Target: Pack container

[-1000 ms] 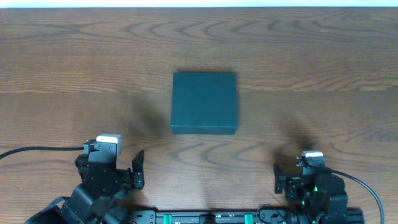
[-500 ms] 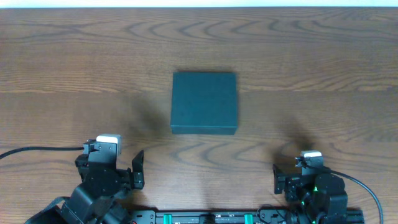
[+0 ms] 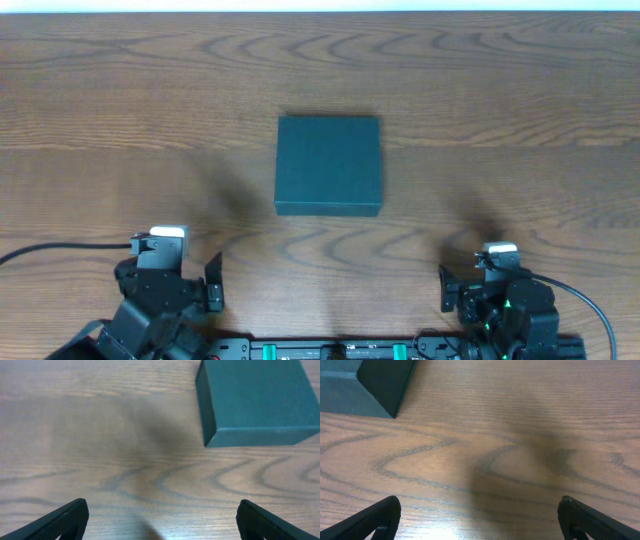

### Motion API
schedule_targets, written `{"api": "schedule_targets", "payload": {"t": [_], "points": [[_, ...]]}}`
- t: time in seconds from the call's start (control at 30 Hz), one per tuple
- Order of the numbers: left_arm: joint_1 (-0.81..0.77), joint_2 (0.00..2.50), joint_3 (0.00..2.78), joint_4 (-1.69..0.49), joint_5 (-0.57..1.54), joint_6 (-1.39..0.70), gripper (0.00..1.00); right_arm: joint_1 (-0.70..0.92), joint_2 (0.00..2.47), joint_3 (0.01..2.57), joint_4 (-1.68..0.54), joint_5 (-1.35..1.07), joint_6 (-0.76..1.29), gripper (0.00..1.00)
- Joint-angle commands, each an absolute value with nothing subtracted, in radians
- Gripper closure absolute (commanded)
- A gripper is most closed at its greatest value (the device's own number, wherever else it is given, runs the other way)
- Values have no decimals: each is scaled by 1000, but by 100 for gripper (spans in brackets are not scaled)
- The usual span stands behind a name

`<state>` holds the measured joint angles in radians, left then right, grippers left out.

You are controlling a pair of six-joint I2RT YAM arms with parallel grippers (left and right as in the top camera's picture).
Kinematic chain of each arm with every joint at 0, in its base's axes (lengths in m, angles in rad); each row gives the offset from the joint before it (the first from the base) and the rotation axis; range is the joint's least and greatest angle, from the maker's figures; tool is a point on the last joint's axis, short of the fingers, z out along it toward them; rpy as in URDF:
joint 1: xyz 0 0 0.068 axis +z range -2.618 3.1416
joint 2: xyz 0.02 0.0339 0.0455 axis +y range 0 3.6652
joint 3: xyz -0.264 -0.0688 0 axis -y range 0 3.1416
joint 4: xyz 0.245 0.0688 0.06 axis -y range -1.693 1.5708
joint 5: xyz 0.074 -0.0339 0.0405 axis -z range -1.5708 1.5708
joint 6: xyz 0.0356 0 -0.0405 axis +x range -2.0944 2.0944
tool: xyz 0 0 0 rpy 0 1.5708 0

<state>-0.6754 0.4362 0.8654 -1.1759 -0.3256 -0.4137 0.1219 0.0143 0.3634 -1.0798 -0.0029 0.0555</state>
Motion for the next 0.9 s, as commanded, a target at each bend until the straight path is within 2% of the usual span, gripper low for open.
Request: {"api": "schedule_targets", "payload": {"t": [0.0, 0.23, 0.43, 0.87], "points": [[-573, 382, 771, -1134, -286, -400, 5, 110, 6, 360, -1084, -12, 44, 1], [-397, 171, 497, -1005, -62, -84, 5, 110, 6, 360, -1084, -12, 44, 1], [-299, 55, 426, -1019, 25, 18, 5, 110, 6, 360, -1084, -12, 44, 1], [-286, 4, 345, -1073, 71, 23, 5, 110, 6, 360, -1084, -12, 44, 1]]}}
